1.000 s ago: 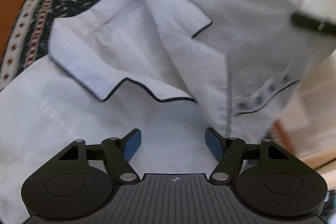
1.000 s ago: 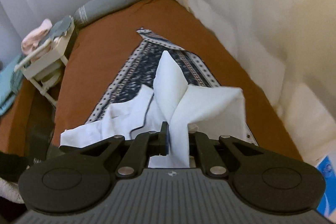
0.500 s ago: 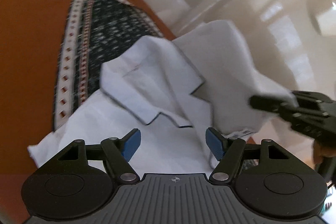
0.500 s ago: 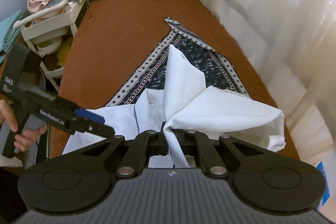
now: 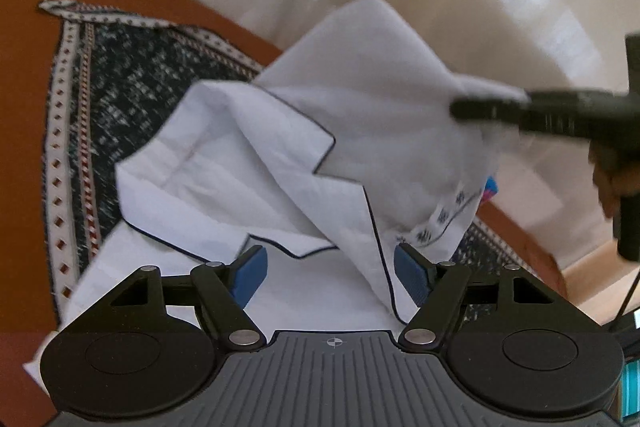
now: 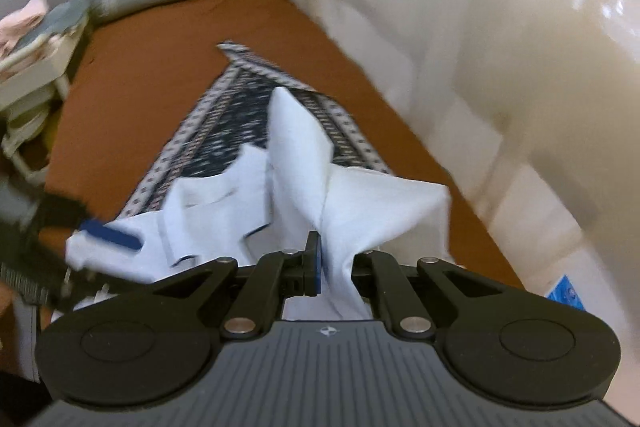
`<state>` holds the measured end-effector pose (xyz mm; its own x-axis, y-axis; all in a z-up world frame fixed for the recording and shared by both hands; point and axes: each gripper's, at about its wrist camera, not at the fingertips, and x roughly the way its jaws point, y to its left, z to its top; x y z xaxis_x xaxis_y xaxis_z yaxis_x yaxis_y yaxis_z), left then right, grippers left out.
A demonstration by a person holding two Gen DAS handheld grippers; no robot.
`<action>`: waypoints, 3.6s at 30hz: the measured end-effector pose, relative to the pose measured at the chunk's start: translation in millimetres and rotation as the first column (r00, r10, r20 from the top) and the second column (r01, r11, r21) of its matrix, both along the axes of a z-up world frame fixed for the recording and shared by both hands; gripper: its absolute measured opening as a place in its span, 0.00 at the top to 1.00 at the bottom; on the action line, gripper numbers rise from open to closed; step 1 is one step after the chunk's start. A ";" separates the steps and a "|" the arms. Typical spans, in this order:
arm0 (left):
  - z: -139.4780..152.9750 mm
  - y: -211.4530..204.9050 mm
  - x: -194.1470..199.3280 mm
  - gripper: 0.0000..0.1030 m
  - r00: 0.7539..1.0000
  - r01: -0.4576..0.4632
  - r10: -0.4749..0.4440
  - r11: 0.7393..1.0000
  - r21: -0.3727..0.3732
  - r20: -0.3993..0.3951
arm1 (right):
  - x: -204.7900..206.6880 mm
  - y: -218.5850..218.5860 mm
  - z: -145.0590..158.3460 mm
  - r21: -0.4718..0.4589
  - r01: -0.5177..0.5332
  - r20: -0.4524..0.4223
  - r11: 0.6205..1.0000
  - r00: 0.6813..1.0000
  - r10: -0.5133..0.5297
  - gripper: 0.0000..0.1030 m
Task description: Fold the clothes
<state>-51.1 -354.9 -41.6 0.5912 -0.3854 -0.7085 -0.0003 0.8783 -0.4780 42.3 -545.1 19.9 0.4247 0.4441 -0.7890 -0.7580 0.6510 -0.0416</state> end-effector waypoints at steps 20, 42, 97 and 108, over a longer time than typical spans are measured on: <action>-50.8 51.1 -27.5 0.22 0.985 -0.093 0.089 0.995 -0.020 -0.148 | -98.1 30.1 54.1 0.118 -0.184 0.015 0.976 0.983 0.183 0.97; 34.7 100.3 -144.6 0.18 0.981 0.153 -0.176 0.961 0.232 0.083 | -293.4 139.5 -109.8 -0.121 -0.449 -0.054 0.885 0.893 0.446 0.97; -59.4 174.5 -200.4 0.39 0.961 -0.269 0.277 0.944 0.189 -0.015 | -358.2 37.2 -149.5 -0.045 0.021 0.037 0.999 0.999 -0.020 0.84; -10.7 181.8 -238.5 0.30 0.954 -0.298 0.298 0.944 0.143 0.023 | -355.9 -11.1 -77.6 0.219 0.163 -0.089 0.962 0.985 -0.147 0.51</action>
